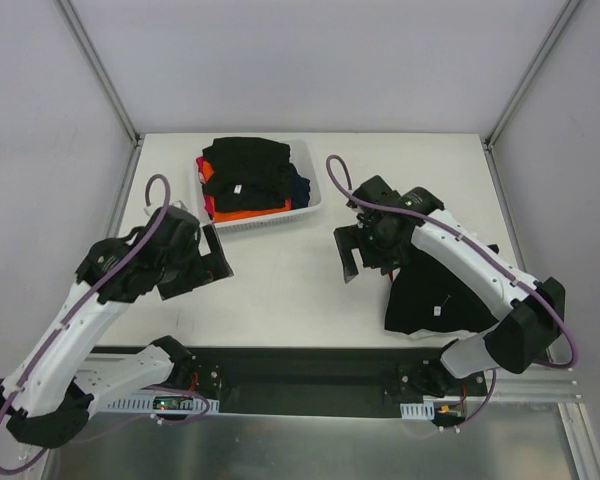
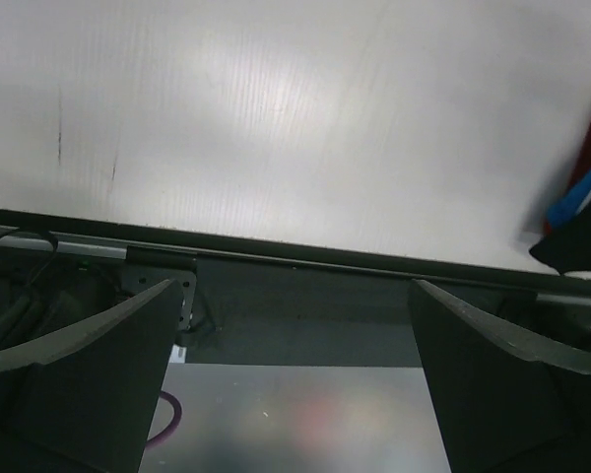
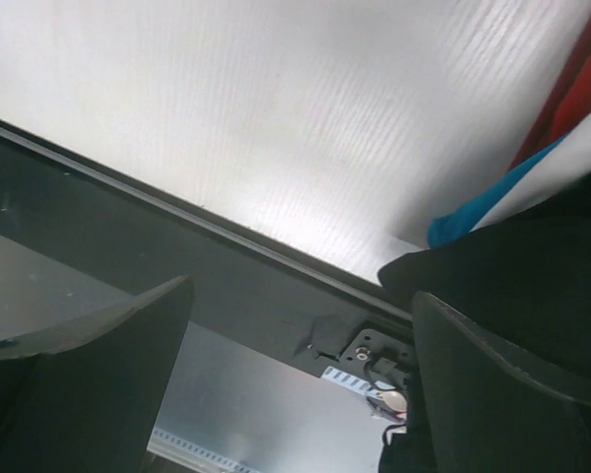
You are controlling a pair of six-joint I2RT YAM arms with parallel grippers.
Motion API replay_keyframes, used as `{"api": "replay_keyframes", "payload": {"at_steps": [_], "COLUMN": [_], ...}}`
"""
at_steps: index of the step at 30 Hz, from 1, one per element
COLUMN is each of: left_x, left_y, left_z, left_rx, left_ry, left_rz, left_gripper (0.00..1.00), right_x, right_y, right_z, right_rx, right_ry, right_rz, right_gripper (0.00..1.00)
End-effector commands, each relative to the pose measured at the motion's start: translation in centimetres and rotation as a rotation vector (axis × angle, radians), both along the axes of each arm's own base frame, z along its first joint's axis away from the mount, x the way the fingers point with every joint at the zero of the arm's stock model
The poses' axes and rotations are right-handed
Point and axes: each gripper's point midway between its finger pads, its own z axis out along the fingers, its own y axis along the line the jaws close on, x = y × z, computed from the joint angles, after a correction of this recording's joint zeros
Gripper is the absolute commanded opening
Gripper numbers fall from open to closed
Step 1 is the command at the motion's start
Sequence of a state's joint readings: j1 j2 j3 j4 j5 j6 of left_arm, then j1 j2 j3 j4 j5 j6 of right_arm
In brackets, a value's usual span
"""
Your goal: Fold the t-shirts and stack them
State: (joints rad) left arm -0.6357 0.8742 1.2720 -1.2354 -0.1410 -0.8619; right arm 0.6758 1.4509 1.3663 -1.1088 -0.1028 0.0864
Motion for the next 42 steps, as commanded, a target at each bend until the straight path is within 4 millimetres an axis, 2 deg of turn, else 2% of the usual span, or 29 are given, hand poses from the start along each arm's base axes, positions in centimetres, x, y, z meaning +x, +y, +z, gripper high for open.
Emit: {"api": "replay_keyframes", "payload": {"at_steps": [1, 5, 6, 9, 12, 14, 16, 17, 18, 19, 20, 22, 25, 26, 28, 30, 32, 33, 34, 35, 37, 39, 40, 42], "left_x": [-2.5, -3.9, -4.3, -4.7, -3.6, -1.8, -0.5, 1.3, 2.3, 3.6, 5.2, 7.9, 9.5, 10.3, 11.2, 11.0, 11.4, 11.6, 12.0, 12.4, 13.5, 14.1, 14.6, 15.6], "left_y": [3.3, 1.2, 1.0, 2.3, 4.1, 4.5, 4.6, 3.6, 3.4, 2.4, 0.5, -0.9, -3.2, -3.8, -3.8, -2.3, -1.7, -1.7, -3.0, -3.3, -3.2, -3.3, -3.2, -3.5], "left_z": [-0.8, 0.1, 0.4, 1.3, 2.1, 2.0, 1.4, 1.2, 1.0, 1.5, 0.5, -0.6, -1.1, -2.2, -2.8, -3.1, -3.6, -3.8, -4.4, -4.5, -4.5, -4.0, -3.5, -2.8], "left_rx": [0.195, 0.074, 0.046, -0.006, -0.019, 0.016, 0.091, 0.127, 0.182, 0.188, 0.200, 0.243, 0.189, 0.199, 0.244, 0.329, 0.344, 0.328, 0.248, 0.207, 0.151, 0.114, 0.097, 0.078], "left_ry": [0.205, 0.253, 0.255, 0.163, 0.029, -0.042, -0.064, -0.063, -0.059, -0.065, 0.001, 0.084, 0.161, 0.211, 0.266, 0.332, 0.331, 0.322, 0.307, 0.302, 0.296, 0.271, 0.246, 0.201], "left_rz": [0.123, 0.050, 0.046, 0.115, 0.224, 0.243, 0.214, 0.189, 0.117, 0.075, 0.008, -0.081, -0.198, -0.224, -0.224, -0.146, -0.086, -0.068, -0.093, -0.102, -0.062, -0.053, -0.043, -0.039], "left_gripper": [0.99, 0.99, 0.99, 0.99, 0.99, 0.99, 0.99, 0.99, 0.99, 0.99, 0.99, 0.99, 0.99, 0.99, 0.99, 0.99, 0.99, 0.99, 0.99, 0.99, 0.99, 0.99, 0.99, 0.99], "right_x": [0.7, 0.0, -0.3, -0.6, -1.2, -1.1, 0.0, 1.0, 1.3, 1.8, 1.9, 2.5, 1.8, 1.8, 2.5, 3.3, 4.1, 4.2, 4.4, 4.4, 5.1, 6.9, 7.6, 9.5], "right_y": [-2.1, -3.4, -4.7, -5.9, -5.0, -5.2, -5.3, -5.8, -6.2, -6.1, -5.8, -4.9, -3.4, -3.3, -3.6, -4.1, -4.7, -4.7, -4.6, -4.1, -3.6, -3.4, -3.7, -5.0], "right_z": [1.1, 2.0, 2.2, 2.6, 1.7, 1.3, 1.5, 2.0, 3.3, 3.4, 3.6, 3.3, 2.5, 2.5, 2.8, 3.5, 3.7, 3.6, 3.4, 3.4, 2.8, 3.1, 3.9, 5.0], "right_rx": [-0.133, -0.192, -0.256, -0.316, -0.300, -0.340, -0.389, -0.431, -0.456, -0.477, -0.461, -0.437, -0.386, -0.387, -0.402, -0.391, -0.404, -0.397, -0.391, -0.337, -0.288, -0.215, -0.193, -0.190], "right_ry": [-0.066, -0.037, -0.039, -0.024, 0.059, 0.085, 0.068, 0.034, 0.015, 0.016, 0.018, 0.028, 0.099, 0.085, 0.017, -0.071, -0.128, -0.123, -0.113, -0.057, -0.013, -0.052, -0.092, -0.174], "right_rz": [0.040, 0.007, -0.022, -0.077, -0.044, -0.030, -0.012, -0.021, -0.038, -0.048, -0.027, -0.011, 0.014, 0.010, -0.032, -0.059, -0.098, -0.106, -0.107, -0.117, -0.127, -0.165, -0.172, -0.210], "right_gripper": [0.96, 0.96, 0.96, 0.96, 0.96, 0.96, 0.96, 0.96, 0.96, 0.96, 0.96, 0.96, 0.96, 0.96, 0.96, 0.96, 0.96, 0.96, 0.96, 0.96, 0.96, 0.96, 0.96, 0.96]}}
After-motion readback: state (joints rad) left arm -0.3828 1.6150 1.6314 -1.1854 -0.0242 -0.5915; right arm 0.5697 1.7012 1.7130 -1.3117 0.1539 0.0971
